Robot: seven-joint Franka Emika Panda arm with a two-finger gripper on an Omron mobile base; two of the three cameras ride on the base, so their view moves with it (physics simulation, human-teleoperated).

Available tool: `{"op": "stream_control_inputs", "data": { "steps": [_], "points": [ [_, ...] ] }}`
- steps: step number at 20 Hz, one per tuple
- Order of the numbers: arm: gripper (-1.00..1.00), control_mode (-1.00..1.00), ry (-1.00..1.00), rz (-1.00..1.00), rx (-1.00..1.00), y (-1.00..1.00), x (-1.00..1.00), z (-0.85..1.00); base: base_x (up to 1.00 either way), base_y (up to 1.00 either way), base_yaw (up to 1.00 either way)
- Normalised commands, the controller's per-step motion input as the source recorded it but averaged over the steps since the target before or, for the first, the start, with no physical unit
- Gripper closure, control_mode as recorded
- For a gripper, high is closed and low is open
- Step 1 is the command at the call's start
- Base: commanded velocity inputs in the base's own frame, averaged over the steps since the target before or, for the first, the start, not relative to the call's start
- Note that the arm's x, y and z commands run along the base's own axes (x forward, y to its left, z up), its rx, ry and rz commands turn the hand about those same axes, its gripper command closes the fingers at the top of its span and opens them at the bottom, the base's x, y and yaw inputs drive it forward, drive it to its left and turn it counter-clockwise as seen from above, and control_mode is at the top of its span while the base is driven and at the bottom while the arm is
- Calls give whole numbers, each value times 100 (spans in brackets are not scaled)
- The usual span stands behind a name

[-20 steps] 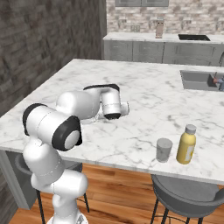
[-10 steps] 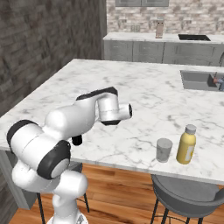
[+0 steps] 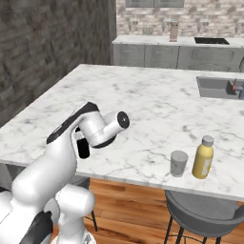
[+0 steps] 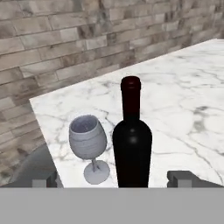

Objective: There is a wine glass and glass cup on the dining counter. Place the wine bottle next to the wine glass and the juice bottle next to the glass cup.

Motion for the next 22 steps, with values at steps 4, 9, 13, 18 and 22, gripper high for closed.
{"op": "stream_control_inputs", "data": {
  "steps": [4, 9, 13, 18, 22],
  "points": [
    [-100, -100, 25, -36, -14, -5, -41, 11, 0, 0, 0],
    [-100, -100, 26, -38, -4, -7, -48, 5, 0, 0, 0],
    [-100, -100, 14, -37, -7, -3, -58, 0, 0, 0, 0],
    [-100, -100, 3, -31, -15, 0, -60, 0, 0, 0, 0],
    [-100, -100, 0, -28, -16, 0, -56, 0, 0, 0, 0]
  ]
}}
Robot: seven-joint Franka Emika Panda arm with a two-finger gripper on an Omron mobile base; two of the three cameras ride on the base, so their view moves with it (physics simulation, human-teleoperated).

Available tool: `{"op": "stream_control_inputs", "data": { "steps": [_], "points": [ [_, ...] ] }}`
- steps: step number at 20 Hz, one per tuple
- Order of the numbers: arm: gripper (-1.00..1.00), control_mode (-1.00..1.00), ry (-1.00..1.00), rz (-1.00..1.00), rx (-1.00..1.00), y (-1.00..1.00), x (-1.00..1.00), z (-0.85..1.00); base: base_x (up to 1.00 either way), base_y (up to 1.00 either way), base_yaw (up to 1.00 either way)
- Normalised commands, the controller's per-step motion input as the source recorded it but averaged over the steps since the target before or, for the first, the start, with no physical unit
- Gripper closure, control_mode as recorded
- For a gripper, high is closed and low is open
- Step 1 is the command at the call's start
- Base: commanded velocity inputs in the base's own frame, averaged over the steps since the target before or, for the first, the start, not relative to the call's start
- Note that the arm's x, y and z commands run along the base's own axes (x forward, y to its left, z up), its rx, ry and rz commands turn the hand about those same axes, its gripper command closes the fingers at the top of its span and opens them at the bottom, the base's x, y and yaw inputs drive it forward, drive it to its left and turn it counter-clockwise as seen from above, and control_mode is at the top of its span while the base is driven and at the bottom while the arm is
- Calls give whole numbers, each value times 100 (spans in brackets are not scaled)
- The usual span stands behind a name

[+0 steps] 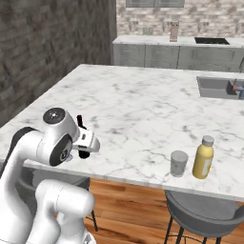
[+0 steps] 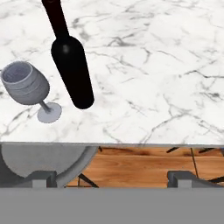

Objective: There is a wine glass and glass cup on the dining counter. Place the wine bottle next to the wine glass and the juice bottle next to the glass cup.

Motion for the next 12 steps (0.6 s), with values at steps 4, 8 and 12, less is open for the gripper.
{"op": "stream_control_inputs", "data": {
  "steps": [4, 8, 12],
  "points": [
    [-100, -100, -3, -21, -12, -2, -60, 0, 0, 0, 0],
    [-100, -100, -10, -15, -2, -5, -59, 0, 0, 0, 0],
    [-100, -100, -25, -10, 0, -11, -66, 0, 0, 0, 0]
  ]
}}
